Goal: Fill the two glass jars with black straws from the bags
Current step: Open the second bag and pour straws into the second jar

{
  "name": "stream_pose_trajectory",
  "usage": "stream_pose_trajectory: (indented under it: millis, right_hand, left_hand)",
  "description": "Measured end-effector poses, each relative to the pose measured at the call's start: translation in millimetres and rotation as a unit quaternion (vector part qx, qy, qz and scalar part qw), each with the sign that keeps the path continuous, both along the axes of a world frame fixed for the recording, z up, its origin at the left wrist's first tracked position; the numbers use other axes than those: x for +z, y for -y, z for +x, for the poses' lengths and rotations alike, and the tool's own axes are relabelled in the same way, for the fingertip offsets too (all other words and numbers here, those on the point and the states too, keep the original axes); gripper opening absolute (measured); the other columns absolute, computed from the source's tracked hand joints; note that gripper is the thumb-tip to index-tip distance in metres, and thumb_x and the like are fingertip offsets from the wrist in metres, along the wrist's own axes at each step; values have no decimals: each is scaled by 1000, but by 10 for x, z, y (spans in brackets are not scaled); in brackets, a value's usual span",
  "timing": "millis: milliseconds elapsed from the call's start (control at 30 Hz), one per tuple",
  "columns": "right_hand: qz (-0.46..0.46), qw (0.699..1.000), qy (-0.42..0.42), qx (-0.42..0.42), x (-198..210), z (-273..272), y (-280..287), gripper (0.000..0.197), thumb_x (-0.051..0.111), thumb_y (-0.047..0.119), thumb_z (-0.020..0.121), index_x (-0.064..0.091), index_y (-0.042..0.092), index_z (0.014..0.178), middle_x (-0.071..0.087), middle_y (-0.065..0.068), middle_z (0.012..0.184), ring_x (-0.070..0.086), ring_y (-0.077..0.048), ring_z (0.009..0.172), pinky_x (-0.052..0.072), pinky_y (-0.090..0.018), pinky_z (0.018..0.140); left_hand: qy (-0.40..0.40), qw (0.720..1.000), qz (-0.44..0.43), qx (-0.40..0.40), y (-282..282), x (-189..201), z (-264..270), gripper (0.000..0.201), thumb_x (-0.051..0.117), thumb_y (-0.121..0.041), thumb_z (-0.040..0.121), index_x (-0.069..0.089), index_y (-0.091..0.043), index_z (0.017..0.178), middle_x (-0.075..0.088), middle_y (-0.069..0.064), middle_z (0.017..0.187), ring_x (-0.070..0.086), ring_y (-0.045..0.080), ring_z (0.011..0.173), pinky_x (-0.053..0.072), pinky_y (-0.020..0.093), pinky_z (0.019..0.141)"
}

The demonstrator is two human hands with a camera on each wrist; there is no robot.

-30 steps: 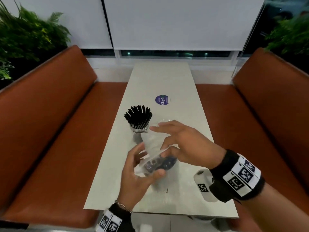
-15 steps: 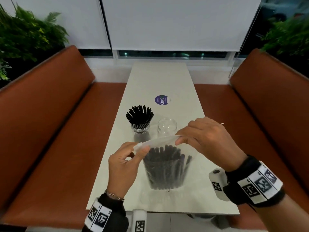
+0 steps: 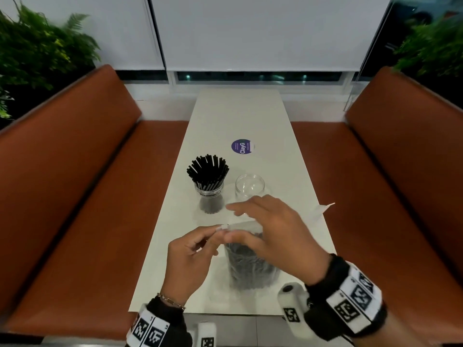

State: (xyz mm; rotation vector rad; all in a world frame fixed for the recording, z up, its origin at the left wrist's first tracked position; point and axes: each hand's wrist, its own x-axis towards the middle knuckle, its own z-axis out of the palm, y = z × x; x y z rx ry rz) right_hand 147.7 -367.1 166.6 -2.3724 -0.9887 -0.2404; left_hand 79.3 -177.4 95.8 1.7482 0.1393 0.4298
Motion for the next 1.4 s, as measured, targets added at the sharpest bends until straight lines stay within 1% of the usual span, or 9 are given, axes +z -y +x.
stream_pose_trajectory:
  millis: [133, 467, 533, 667, 967, 1100, 1233, 1333, 1400]
  right_hand:
    - [3, 1000, -11, 19, -108, 88, -192, 14, 74, 43, 92, 80, 31, 96, 72, 13, 85, 55, -12, 81, 42, -22, 73]
    - [-150, 984, 97, 13, 55, 252, 581, 17, 63, 37, 99, 70, 28, 87, 70, 14, 91, 59, -16, 83, 48, -35, 77]
    - [-170, 980, 95, -39, 94, 246, 887, 10, 70, 37, 95, 72, 31, 87, 70, 17, 92, 61, -15, 83, 49, -32, 73]
    - [-138, 985, 21, -104, 88, 205, 1185, 29, 48, 53, 95, 69, 33, 93, 69, 21, 97, 59, -9, 92, 50, -30, 79]
    - [-145, 975, 6, -167, 43, 44, 1484, 44, 36, 61, 99, 68, 31, 99, 70, 16, 101, 61, -11, 93, 54, -31, 80]
    - [-85, 975, 42, -200, 173, -113, 1327, 42, 62, 61, 92, 71, 25, 113, 69, 11, 122, 60, -14, 112, 50, -34, 97]
    - [-82, 990, 98, -58, 143, -229, 885, 17, 80, 20, 89, 76, 22, 105, 74, 11, 105, 65, -10, 94, 52, -28, 85]
    - [-188, 980, 35, -47, -6, -181, 714, 55, 84, -9, 69, 71, 26, 108, 73, 11, 96, 64, -10, 73, 51, -21, 66]
    - [-196, 976, -46, -82, -1, -119, 749, 64, 72, -13, 73, 65, 31, 118, 74, 12, 102, 68, -9, 70, 47, -17, 59]
  left_hand:
    - [7, 999, 31, 12, -26, 10, 1, 14, 81, -24, 81, 87, -19, 93, 83, -10, 82, 75, 15, 64, 60, 19, 61]
    - [7, 998, 37, 53, -151, -25, -12, 8, 85, -29, 75, 85, -24, 81, 82, -14, 82, 73, 8, 66, 60, 22, 66]
    - [5, 998, 35, 49, -151, -34, -14, 8, 84, -29, 75, 85, -24, 81, 83, -16, 83, 74, 8, 72, 60, 20, 68]
    - [-3, 999, 37, 27, -120, -62, -17, 10, 84, -33, 75, 85, -27, 83, 83, -15, 87, 75, 15, 81, 59, 17, 73]
    - [-8, 1000, 26, 5, -117, -57, -4, 9, 84, -31, 76, 85, -31, 86, 84, -11, 92, 77, 19, 85, 60, 23, 77]
    - [-23, 999, 19, -20, -99, -59, -29, 10, 81, -32, 79, 85, -31, 89, 83, -11, 100, 77, 19, 93, 60, 22, 84]
    - [-10, 999, 26, -45, -62, -43, -26, 10, 79, -26, 84, 83, -20, 91, 82, -10, 108, 76, 17, 105, 60, 24, 90]
    - [-10, 998, 24, -53, -52, -41, -25, 10, 77, -25, 85, 81, -18, 91, 82, -10, 111, 75, 15, 108, 58, 21, 93]
    - [-13, 998, 22, -53, -55, -41, -27, 11, 75, -25, 86, 81, -18, 92, 82, -10, 112, 75, 15, 110, 58, 22, 94]
